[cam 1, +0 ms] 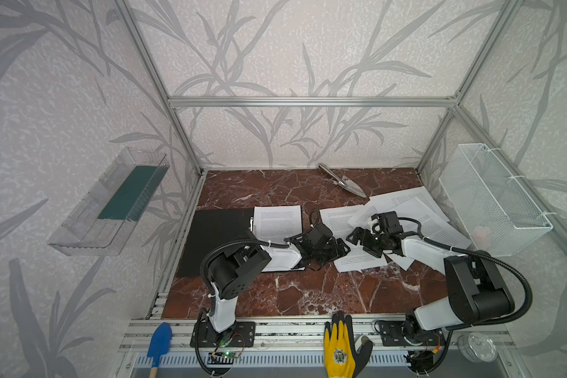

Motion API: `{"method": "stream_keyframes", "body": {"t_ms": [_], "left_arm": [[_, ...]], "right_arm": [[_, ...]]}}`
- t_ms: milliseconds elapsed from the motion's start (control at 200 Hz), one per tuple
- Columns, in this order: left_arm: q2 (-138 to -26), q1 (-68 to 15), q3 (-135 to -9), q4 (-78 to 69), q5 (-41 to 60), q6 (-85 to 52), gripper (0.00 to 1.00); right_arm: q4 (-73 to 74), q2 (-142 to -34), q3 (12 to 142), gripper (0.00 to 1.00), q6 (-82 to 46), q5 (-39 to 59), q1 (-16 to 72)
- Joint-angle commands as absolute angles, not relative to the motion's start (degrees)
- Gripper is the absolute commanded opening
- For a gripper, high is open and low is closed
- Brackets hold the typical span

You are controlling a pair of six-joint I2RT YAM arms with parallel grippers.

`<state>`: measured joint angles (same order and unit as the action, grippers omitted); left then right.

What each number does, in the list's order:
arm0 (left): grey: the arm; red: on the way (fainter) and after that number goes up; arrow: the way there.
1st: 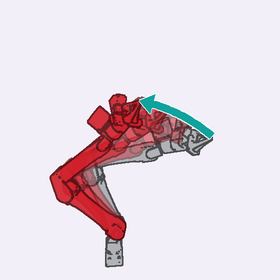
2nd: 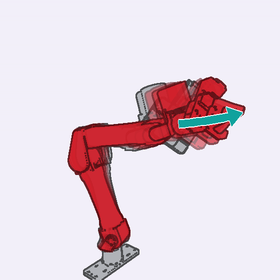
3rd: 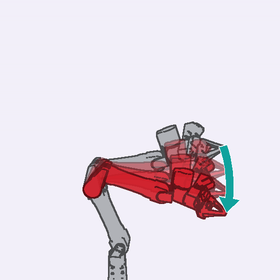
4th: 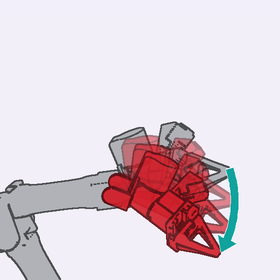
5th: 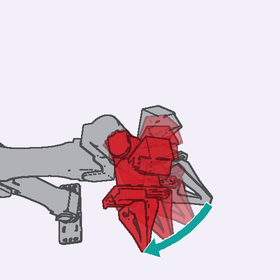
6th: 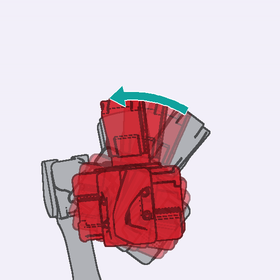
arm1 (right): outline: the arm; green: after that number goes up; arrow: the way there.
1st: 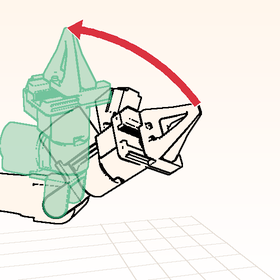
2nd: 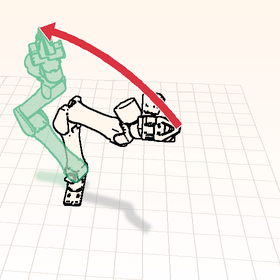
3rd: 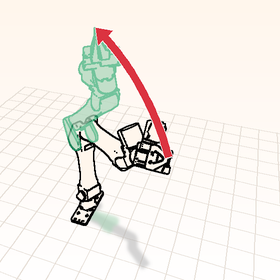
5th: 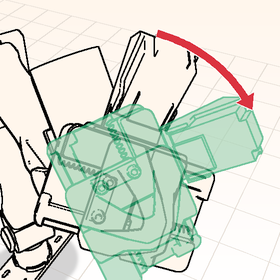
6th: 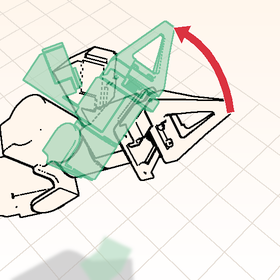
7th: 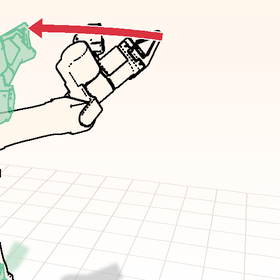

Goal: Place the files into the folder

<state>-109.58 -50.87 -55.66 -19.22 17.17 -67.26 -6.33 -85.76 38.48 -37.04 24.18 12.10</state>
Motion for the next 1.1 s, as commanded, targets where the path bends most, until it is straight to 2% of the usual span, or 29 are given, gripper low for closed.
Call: {"method": "stream_keyframes", "body": {"t_ms": [0,155,295,395,480,580,915,1100], "left_arm": [[-113.1,-49.8,-53.7,-19.1,14.2,-67.5,0.87],[-113.2,-48.2,-53.4,-24.9,15.3,-67.6,0.86],[-112.0,-46.6,-52.5,-26.3,15.0,-67.8,0.80],[-111.4,-45.8,-51.4,-27.5,15.0,-67.9,0.71],[-111.8,-45.2,-51.3,-29.0,16.0,-67.9,0.59],[-112.6,-45.0,-51.9,-30.1,16.8,-67.3,0.54],[-115.6,-44.6,-53.3,-36.2,19.2,-66.8,0.49],[-117.0,-44.0,-54.1,-37.4,19.5,-67.3,0.39]], "right_arm": [[-8.8,-88.3,37.9,0.95,-37.9,24.5,12.2],[-8.2,-89.0,37.9,0.95,-38.0,25.3,12.2],[-8.2,-89.2,38.0,0.95,-38.0,25.4,12.2],[-8.0,-89.1,38.0,0.95,-37.8,26.0,12.2],[-7.8,-88.2,37.8,0.95,-37.5,26.4,12.2],[-7.9,-86.9,37.6,0.95,-37.2,26.0,12.2],[-6.9,-87.3,37.5,0.95,-37.1,27.6,12.2],[-6.5,-87.4,37.5,0.95,-37.1,28.3,12.2]]}}
